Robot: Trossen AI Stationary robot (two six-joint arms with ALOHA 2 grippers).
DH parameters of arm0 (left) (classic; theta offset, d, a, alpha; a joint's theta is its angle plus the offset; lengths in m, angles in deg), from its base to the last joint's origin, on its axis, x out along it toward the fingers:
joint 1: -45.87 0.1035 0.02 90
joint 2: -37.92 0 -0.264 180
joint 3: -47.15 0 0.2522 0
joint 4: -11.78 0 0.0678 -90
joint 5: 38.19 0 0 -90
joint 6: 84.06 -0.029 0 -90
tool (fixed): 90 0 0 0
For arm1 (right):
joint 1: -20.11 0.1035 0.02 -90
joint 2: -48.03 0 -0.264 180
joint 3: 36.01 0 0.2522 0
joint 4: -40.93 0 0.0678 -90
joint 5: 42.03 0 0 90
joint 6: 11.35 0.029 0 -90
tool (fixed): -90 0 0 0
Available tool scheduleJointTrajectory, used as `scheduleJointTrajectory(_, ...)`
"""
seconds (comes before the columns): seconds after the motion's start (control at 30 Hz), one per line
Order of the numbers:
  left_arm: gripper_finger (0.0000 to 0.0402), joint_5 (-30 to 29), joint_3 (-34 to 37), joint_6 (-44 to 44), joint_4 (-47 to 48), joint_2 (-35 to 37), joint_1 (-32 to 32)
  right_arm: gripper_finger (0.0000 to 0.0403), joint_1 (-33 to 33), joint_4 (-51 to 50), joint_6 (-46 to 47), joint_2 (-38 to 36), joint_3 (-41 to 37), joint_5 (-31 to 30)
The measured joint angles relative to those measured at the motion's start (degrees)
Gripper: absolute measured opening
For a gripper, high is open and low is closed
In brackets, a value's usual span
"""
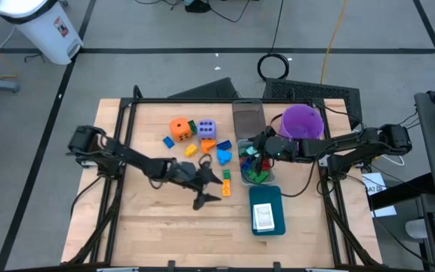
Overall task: Pick & Place Toys
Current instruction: Put the yellow game piece into the gray bin
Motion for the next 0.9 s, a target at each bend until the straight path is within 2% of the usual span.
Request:
scheduleJointTrajectory(0.13, 0.0326, 7.28, -5.69, 0.18, 0.61, -6.93, 0.46, 0.0288, 0.0, -0.02, -0.04, 0.0, 0.0, 0.02)
scheduleJointTrajectory(0.23, 0.0318, 10.82, -9.98, 0.81, 5.26, -11.07, 1.05, 0.0285, 0.0, -0.03, -0.04, 0.0, 0.0, 0.03)
scheduleJointTrajectory(0.4, 0.0301, 12.53, -15.96, 4.97, 20.6, -14.67, 2.29, 0.0283, 0.0, -0.07, -0.04, 0.0, 0.0, 0.04)
scheduleJointTrajectory(0.57, 0.0286, 13.66, -19.29, 5.02, 36.6, -14.53, 4.32, 0.0283, 0.0, -0.23, -0.12, 0.0, 0.0, 0.08)
scheduleJointTrajectory(0.7, 0.0278, 15.15, -21.38, 4.59, 45.74, -13.21, 5.06, 0.0283, 0.03, -0.26, -0.19, 0.0, 0.0, 0.18)
scheduleJointTrajectory(0.8, 0.0278, 14.05, -22.16, 2.07, 48.42, -12.95, 5.06, 0.0281, 0.02, -0.24, -0.56, 0.0, 0.0, 0.36)
scheduleJointTrajectory(0.9, 0.0278, 11.02, -22.37, -2.0, 46.7, -13.0, 4.89, 0.0279, 0.02, -0.08, -0.57, 0.0, 0.0, 0.61)
